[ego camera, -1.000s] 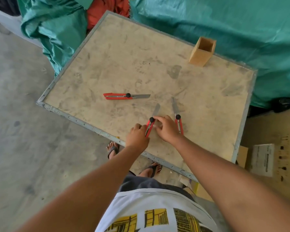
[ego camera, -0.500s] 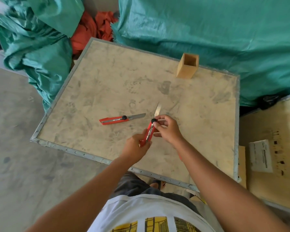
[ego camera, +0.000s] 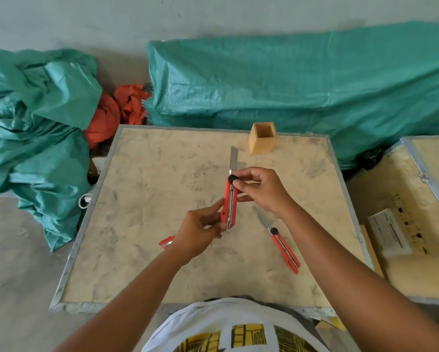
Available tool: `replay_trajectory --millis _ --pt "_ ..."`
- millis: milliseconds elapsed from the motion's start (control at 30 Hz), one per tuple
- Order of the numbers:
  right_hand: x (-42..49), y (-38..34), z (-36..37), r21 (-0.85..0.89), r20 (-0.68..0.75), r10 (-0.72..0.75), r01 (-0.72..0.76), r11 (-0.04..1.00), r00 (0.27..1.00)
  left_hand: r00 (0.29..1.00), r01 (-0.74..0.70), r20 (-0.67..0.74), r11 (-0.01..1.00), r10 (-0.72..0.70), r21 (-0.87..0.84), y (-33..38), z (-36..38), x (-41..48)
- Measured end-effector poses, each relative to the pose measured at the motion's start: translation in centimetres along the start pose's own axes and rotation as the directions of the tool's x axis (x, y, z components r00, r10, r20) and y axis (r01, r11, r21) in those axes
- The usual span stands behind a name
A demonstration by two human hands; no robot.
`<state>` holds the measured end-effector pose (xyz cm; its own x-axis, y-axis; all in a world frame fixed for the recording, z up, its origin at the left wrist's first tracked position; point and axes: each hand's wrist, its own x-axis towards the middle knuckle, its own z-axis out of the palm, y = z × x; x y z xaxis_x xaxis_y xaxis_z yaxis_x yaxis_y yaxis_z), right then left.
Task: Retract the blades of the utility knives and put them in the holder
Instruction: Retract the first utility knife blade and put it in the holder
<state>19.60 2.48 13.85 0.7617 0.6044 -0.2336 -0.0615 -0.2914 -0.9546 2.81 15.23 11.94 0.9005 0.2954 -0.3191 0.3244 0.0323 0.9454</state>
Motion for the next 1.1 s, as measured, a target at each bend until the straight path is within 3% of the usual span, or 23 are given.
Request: replay_trajectory --millis 167,467,800,967,1100 --pt "-0.3 -1.2 1.1 -0.095 0.067 -0.029 0.035 0.995 0.997 1.0 0.022 -0.008 0.984 -0.024 -0.175 1.5 -1.9 0.6" --pt "-1.9 -1.5 0.9 -0.351 0.157 -0.163 0.209 0.913 0.974 1.0 -0.003 -0.011 0.968 0.0 -0.25 2.1 -1.7 1.0" --pt "-1.8 -2.5 -0.3 -0.351 0.096 -0.27 0.286 0.892 0.958 0.998 -0.058 -0.02 0.971 0.055 -0.233 3.7 -0.8 2.0" --pt "-1.2 -2.6 -0.6 -0.333 0.171 -0.247 0.292 0.897 0.954 0.998 -0.058 -0.039 0.969 0.05 -0.242 4.0 -1.0 2.1" --pt "-1.0 -2.9 -0.2 -0.337 0.142 -0.263 0.296 0.894 0.954 0.998 -0.052 -0.036 0.967 0.044 -0.251 4.2 -1.1 2.1"
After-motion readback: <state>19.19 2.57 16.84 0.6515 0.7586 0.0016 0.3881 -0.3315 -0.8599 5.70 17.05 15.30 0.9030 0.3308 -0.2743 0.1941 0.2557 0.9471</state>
